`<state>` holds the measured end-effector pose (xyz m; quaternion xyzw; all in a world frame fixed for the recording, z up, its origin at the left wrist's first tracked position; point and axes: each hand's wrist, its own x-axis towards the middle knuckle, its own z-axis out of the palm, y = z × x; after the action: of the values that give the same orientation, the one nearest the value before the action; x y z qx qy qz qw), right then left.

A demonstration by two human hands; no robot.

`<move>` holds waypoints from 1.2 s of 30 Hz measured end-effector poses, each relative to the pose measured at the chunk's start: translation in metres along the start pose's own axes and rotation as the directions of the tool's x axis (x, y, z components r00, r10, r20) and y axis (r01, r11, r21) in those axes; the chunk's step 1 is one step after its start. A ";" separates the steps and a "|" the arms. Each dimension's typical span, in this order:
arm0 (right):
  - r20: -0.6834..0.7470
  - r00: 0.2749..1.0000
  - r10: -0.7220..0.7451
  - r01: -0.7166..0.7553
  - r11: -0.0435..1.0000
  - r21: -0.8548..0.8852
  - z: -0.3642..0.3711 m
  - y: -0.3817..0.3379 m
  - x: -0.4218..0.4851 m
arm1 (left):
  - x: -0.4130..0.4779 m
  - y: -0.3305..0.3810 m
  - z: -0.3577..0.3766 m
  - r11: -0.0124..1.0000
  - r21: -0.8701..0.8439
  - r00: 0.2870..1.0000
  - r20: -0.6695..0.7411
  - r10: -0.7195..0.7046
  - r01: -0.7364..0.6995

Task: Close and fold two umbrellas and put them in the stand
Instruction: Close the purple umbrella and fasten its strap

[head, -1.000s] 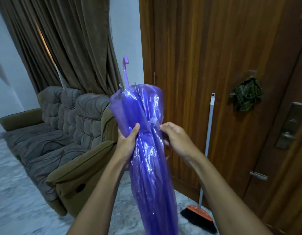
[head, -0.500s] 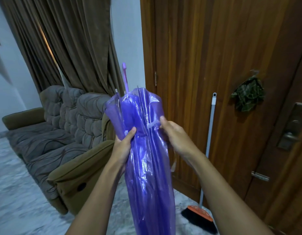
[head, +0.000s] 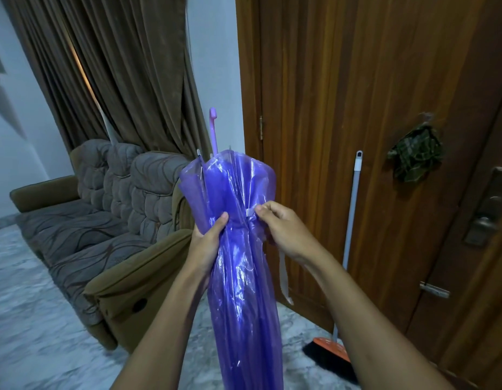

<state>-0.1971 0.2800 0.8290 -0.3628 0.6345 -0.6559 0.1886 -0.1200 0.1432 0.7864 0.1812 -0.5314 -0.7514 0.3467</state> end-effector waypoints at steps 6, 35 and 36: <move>0.032 0.996 0.085 -0.090 0.970 0.227 0.003 0.005 0.001 | -0.003 0.011 0.001 0.999 0.043 0.997 -0.076 0.032 -0.028; -0.041 0.993 0.107 -0.103 0.990 0.092 0.014 0.030 -0.008 | -0.020 0.019 -0.024 0.851 0.473 0.970 0.188 0.156 -0.229; -0.061 0.990 0.131 -0.124 0.986 0.109 0.015 0.034 -0.007 | -0.022 0.020 -0.024 0.860 0.460 0.970 0.199 0.141 -0.220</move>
<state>-0.1886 0.2701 0.7932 -0.2887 0.6270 -0.6869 0.2274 -0.0830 0.1391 0.7945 0.1504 -0.7410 -0.5725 0.3170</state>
